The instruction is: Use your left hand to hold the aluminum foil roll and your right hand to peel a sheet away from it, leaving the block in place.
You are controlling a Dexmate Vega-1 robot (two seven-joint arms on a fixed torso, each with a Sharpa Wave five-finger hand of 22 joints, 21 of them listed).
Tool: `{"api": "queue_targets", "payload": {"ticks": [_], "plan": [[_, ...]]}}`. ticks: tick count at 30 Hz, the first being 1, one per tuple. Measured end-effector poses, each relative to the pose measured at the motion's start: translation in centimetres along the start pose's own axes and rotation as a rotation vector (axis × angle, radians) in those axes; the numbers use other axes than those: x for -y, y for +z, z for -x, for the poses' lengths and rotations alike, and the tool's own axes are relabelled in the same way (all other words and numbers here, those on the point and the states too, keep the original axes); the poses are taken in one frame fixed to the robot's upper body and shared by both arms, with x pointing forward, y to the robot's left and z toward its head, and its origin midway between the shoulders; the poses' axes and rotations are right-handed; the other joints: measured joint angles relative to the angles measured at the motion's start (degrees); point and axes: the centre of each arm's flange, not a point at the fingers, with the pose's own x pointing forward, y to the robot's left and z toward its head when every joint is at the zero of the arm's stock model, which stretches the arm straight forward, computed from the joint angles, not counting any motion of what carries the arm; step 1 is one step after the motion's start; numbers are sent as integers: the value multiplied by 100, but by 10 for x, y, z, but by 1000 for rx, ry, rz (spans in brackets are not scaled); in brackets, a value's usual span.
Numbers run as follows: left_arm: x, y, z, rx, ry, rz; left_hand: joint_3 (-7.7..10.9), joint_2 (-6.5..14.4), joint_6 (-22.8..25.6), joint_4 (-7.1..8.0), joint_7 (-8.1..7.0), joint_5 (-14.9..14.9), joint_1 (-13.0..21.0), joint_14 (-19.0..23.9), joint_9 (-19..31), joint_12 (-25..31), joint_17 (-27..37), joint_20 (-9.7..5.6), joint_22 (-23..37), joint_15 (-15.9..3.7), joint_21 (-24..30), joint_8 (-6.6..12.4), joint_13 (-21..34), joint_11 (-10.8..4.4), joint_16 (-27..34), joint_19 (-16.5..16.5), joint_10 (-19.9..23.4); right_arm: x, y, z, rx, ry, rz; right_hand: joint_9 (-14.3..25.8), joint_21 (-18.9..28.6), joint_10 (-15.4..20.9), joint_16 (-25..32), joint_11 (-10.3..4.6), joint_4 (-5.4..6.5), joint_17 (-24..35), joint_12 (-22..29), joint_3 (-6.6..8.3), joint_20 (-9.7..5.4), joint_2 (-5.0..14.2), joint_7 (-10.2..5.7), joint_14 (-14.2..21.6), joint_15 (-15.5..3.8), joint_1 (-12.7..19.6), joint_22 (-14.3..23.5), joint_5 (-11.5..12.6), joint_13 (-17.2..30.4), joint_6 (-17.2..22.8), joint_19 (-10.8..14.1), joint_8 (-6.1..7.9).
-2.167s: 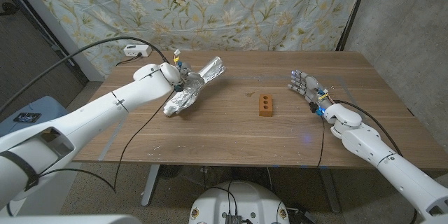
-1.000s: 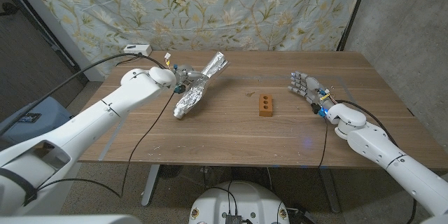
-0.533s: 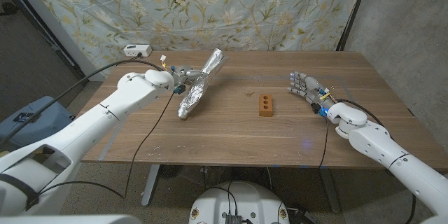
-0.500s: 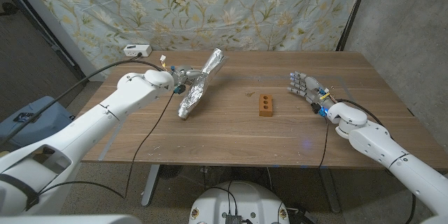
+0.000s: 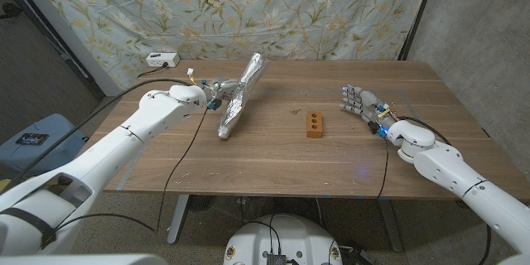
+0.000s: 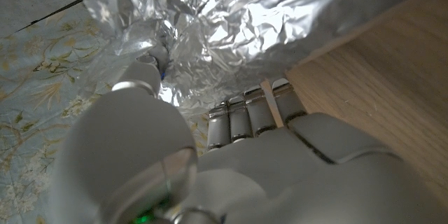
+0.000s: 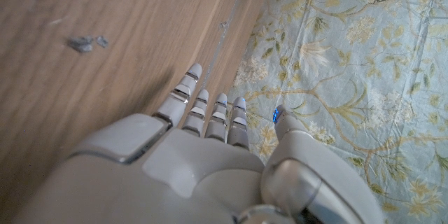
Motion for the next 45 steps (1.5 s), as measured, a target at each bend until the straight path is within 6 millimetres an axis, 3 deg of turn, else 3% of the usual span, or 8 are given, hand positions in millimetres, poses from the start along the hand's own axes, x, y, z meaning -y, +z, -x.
{"api": "queue_targets", "payload": {"ticks": [19,24,25,45], "plan": [[4,-16,-12,21,-86,251,24,50,14,-24,14,132,-50,-6,155,72,106,-11,-26,24,21,45,1,-34,-86,10,-35,0,-2,3,-16,9,3,0,0,-31,0,-31,0,0,0,0,21,0,0,0,-1,0,0,0,0,0,22,0],[11,-12,-12,42,-136,300,48,57,-9,-48,-9,167,-57,-25,192,72,133,-11,-26,42,21,45,1,-53,-88,10,-55,-1,-1,4,-15,14,5,0,0,-31,0,-31,0,0,0,0,40,0,0,0,-1,0,-1,0,0,1,41,0],[7,-23,-16,25,-124,342,48,58,-10,-48,-9,177,-57,-25,195,71,133,-11,-35,42,21,45,1,-53,-88,10,-55,-2,-1,4,-18,16,6,0,0,-31,0,-31,0,0,0,0,40,0,0,0,-1,0,-1,0,0,1,41,0],[17,-35,-26,34,-232,590,72,59,-61,-72,-60,234,-58,-48,311,105,186,-32,-55,19,18,47,1,-73,-172,-12,-78,-11,-1,7,-33,39,16,0,0,-30,0,-31,0,0,0,0,39,0,0,0,-2,1,-1,0,0,1,40,0]]}}
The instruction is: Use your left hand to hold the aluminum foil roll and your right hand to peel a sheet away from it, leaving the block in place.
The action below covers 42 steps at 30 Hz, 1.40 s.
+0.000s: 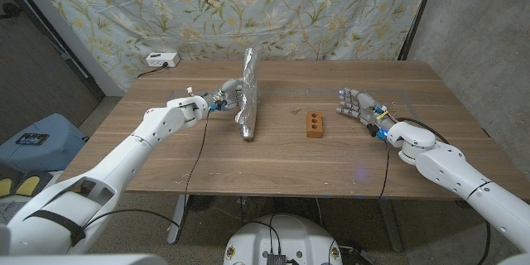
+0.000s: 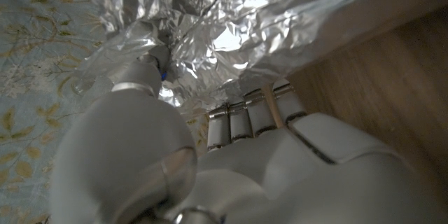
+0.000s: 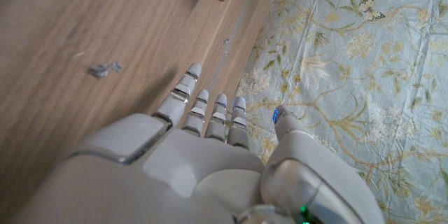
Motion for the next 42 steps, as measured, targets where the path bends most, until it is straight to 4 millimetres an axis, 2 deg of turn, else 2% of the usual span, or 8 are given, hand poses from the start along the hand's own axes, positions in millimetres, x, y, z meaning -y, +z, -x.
{"api": "queue_targets", "payload": {"ticks": [15,20,29,34,42], "plan": [[7,-19,-13,-35,-93,185,-1,2,-32,1,-31,44,-3,-154,20,-139,-1,21,1,29,-1,19,164,-30,-93,-84,-30,-3,2,4,-22,18,18,0,0,-34,0,33,0,29,0,0,21,0,0,0,0,0,0,0,0,0,22,0],[10,-23,-16,-45,-112,222,-1,7,-41,1,-41,43,-13,-153,17,-144,-1,22,1,30,-1,22,201,-61,-133,-84,-60,-6,5,4,-30,29,28,0,0,-56,0,89,0,29,0,0,21,0,0,-12,12,0,0,0,0,0,22,0],[14,-29,-21,-65,-143,288,-2,21,-63,2,-63,43,-56,-184,12,-182,27,52,1,61,-1,23,263,-91,-178,-114,-91,-13,19,4,-43,54,75,0,0,-52,0,93,-25,13,0,25,21,0,31,-20,42,0,0,0,0,-31,21,0],[16,-33,-23,-79,-163,323,-2,11,-73,2,-72,43,-80,-212,12,-229,26,52,1,90,-1,23,254,-92,-178,-114,-91,-17,29,5,-45,62,108,0,0,-52,0,155,-25,14,0,25,43,0,31,0,63,0,0,0,0,-31,43,0],[21,-37,-25,-97,-194,360,7,27,-138,-7,-137,65,-157,-286,9,-319,75,84,1,122,-1,24,203,-164,-231,-145,-162,-25,41,7,-37,74,143,0,0,-52,0,155,-41,14,0,41,53,0,31,31,92,0,0,0,0,-31,53,0]]}}
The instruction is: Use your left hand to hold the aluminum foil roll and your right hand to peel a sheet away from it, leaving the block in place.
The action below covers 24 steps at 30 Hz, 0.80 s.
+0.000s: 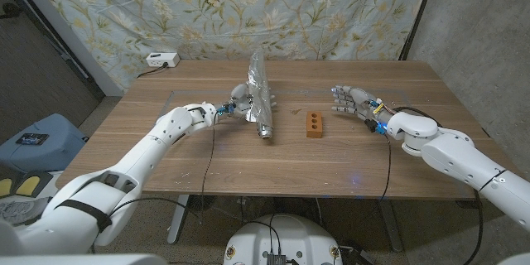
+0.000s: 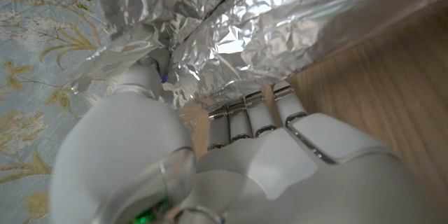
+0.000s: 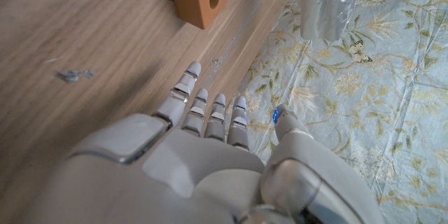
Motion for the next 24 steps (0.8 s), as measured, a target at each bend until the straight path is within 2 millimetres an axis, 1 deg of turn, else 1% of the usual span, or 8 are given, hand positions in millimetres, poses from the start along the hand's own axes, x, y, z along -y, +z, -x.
{"api": "queue_targets", "payload": {"ticks": [6,8,11,12,13,16,18,24], "plan": [[0,-4,-4,-17,-23,42,0,1,-16,0,-16,0,1,0,-17,-65,53,2,0,0,0,0,-33,-31,0,-2,-31,-5,8,2,-1,-6,21,0,0,31,0,30,-7,0,0,7,0,0,0,22,21,0,0,0,0,0,0,0],[1,-5,-4,-22,-32,49,0,1,-17,0,-17,0,1,0,-19,-92,57,31,0,0,0,0,-47,-31,0,-30,-30,-9,13,2,10,4,26,0,0,31,0,30,-7,0,0,7,0,0,23,22,21,0,0,0,0,-23,0,0],[1,-7,-5,-27,-41,74,0,2,-47,0,-47,0,0,1,-28,-143,57,20,0,0,0,0,-86,-43,0,-41,-42,-11,16,3,-1,-1,37,0,0,4,0,57,-8,1,0,8,0,0,24,22,21,0,0,0,0,-21,0,0],[1,-8,-6,-28,-44,84,0,3,-48,0,-48,0,0,1,-39,-149,57,20,0,0,0,0,-105,-53,0,-41,-52,-12,17,3,-1,0,39,0,0,-1,0,62,-24,1,0,24,0,0,47,44,43,0,0,0,0,-18,0,0],[1,-8,-6,-29,-46,86,0,7,-49,0,-49,-1,-4,1,-42,-153,57,20,0,0,0,0,-118,-62,0,-40,-61,-15,23,4,11,8,45,0,0,-1,0,62,-31,1,0,30,1,0,63,53,51,0,0,0,0,-20,1,0],[0,-12,-7,-33,-55,116,0,7,-58,0,-57,-1,-5,1,-44,-188,57,20,0,0,0,0,-141,-62,1,-40,-62,-17,27,5,-2,9,59,0,0,-1,37,62,-31,1,0,30,20,0,63,53,51,0,0,0,0,-20,20,0],[1,-13,-7,-37,-62,128,0,8,-59,0,-58,-1,-5,1,-45,-192,81,20,0,0,0,0,-157,-62,1,-40,-62,-19,32,5,4,15,68,0,0,-30,37,91,-31,1,0,31,40,0,63,53,51,0,0,0,0,-20,40,0],[1,-20,-10,-45,-81,183,-1,10,-71,1,-67,-4,-8,1,-68,-193,84,20,1,0,0,0,-176,-61,1,-40,-63,-26,44,7,-13,30,104,0,0,-30,36,92,-30,1,0,30,40,0,93,84,81,0,0,0,0,-51,40,0]]}}
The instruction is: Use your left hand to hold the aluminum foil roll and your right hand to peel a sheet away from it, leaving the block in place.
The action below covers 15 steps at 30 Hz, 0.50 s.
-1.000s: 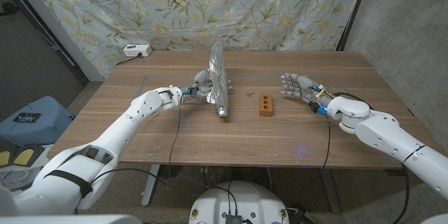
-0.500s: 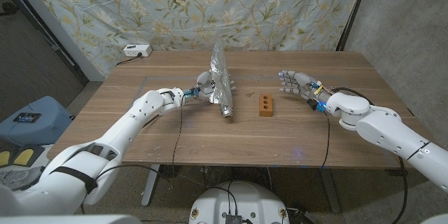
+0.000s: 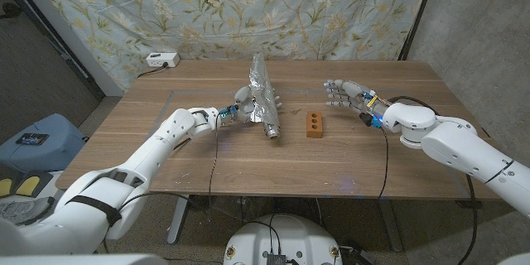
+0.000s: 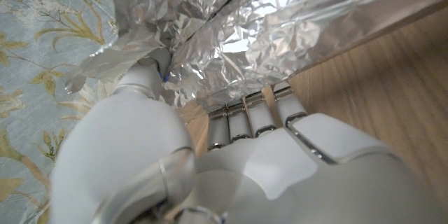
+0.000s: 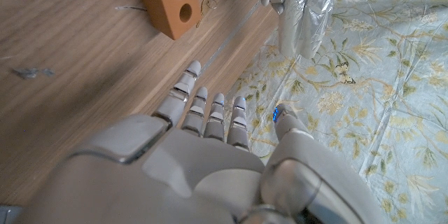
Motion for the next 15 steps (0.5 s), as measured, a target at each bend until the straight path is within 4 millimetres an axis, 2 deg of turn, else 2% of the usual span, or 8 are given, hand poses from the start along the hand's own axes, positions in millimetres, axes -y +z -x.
{"api": "queue_targets", "payload": {"ticks": [13,15], "plan": [[-2,-9,-4,-10,-25,74,-1,6,-18,0,-2,-5,-5,0,-10,-43,26,-21,0,0,0,0,-23,2,1,-21,0,-10,17,5,-9,29,39,0,0,-11,-3,72,-16,-28,0,16,32,2,3,0,0,2,0,0,0,4,32,0],[-2,-10,-4,-11,-26,77,0,6,-38,1,-21,-6,-5,0,-26,-59,30,-21,0,0,0,0,-36,2,1,-21,0,-10,20,5,-7,32,45,0,0,-11,-3,72,-16,-28,0,16,32,23,57,0,0,23,0,0,0,8,32,0]]}}
